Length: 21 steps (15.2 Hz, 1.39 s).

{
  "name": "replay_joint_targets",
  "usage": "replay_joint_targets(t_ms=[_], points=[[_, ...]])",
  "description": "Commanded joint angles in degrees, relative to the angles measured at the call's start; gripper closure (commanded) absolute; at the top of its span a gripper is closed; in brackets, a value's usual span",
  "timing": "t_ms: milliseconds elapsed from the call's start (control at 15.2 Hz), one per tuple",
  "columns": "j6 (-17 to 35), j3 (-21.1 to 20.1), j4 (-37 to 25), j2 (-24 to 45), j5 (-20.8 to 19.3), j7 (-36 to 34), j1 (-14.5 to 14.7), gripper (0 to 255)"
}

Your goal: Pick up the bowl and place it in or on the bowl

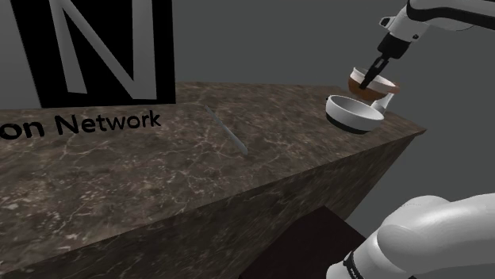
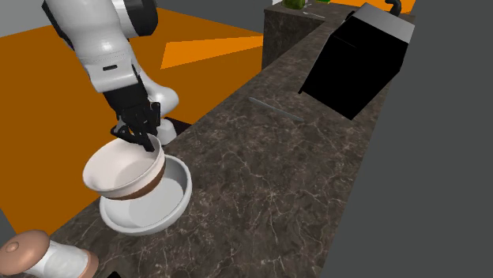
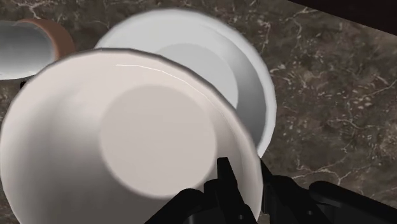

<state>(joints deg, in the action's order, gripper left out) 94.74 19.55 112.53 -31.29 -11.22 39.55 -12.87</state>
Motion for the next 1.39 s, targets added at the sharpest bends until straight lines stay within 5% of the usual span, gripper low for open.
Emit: replay_joint_targets(t_ms=[0, 462, 990, 1056, 1320], points=[[1.41, -0.08, 2.22, -0.86, -0.25, -0.31, -0.15, 255], [6.52, 0.33, 9.04, -2.58, -1.00, -0.83, -0.62, 255], [6.52, 0.33, 9.04, -2.58, -1.00, -0.83, -0.62, 255], [6.52, 0.33, 9.03, -2.58, -1.00, -0.83, -0.62, 0], [6.52, 0.33, 9.02, -2.57, -1.00, -0.83, -0.62, 0]])
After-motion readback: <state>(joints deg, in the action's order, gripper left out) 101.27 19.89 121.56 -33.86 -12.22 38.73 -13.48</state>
